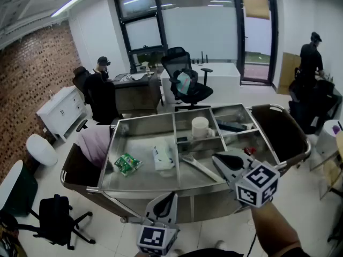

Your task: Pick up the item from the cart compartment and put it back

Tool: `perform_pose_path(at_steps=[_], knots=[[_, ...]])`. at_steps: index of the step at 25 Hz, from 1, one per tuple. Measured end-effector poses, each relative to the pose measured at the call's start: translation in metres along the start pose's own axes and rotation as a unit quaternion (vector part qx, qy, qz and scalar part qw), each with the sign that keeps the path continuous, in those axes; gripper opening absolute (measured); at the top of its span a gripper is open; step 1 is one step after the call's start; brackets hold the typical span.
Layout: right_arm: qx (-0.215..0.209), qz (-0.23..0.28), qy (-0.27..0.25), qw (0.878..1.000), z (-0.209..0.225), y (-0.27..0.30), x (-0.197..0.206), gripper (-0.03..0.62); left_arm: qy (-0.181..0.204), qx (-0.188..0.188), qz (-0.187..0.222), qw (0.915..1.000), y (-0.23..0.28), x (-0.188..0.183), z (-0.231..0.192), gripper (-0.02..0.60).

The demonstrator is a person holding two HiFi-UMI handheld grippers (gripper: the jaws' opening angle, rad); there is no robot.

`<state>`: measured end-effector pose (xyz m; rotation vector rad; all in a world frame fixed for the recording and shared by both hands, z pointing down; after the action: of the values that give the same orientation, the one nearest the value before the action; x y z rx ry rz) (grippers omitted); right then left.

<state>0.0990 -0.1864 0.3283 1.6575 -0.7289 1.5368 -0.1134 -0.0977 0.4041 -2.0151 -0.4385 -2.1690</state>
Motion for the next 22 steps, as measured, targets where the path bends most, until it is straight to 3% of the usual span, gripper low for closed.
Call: perform_pose_path(at_steps=[4, 6, 10, 15, 19, 22], knots=[[-0.012, -0.02, -0.014, 1.0, 0.023, 0.028, -0.014, 0.053, 0.001, -0.005, 0.008, 1.0, 0.011, -0.005, -0.006, 0.0], [-0.028, -0.049, -0.013, 0.998, 0.033, 0.049, -0.013, 0.116, 0.001, -0.009, 0.009, 0.9999, 0.017, -0.006, -0.011, 0.0], [-0.06, -0.123, -0.003, 0.991, 0.05, 0.098, 0.01, 0.149, 0.003, -0.015, 0.014, 0.9998, 0.024, -0.011, -0.016, 0.0], [-0.071, -0.216, 0.0, 0.974, 0.064, 0.146, 0.048, 0.15, 0.005, -0.019, 0.018, 0.9997, 0.027, -0.008, -0.02, 0.0], [-0.069, -0.278, 0.018, 0.958, 0.076, 0.168, 0.083, 0.225, 0.003, -0.017, 0.012, 0.9998, 0.026, -0.007, -0.019, 0.0], [-0.068, -0.328, 0.025, 0.942, 0.083, 0.176, 0.109, 0.233, 0.0, -0.016, 0.01, 0.9998, 0.023, -0.01, -0.016, 0.0]])
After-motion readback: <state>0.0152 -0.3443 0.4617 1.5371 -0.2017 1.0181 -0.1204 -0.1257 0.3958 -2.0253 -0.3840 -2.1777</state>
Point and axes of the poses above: the fingertips, and each gripper's own axes: y forward along the fingers, z to its right, x out of its underside, the point moved 8 cm from there along -y, backward along the fingers, and after that the axes turned 10 degrees about -x, right-handed, at the moved point
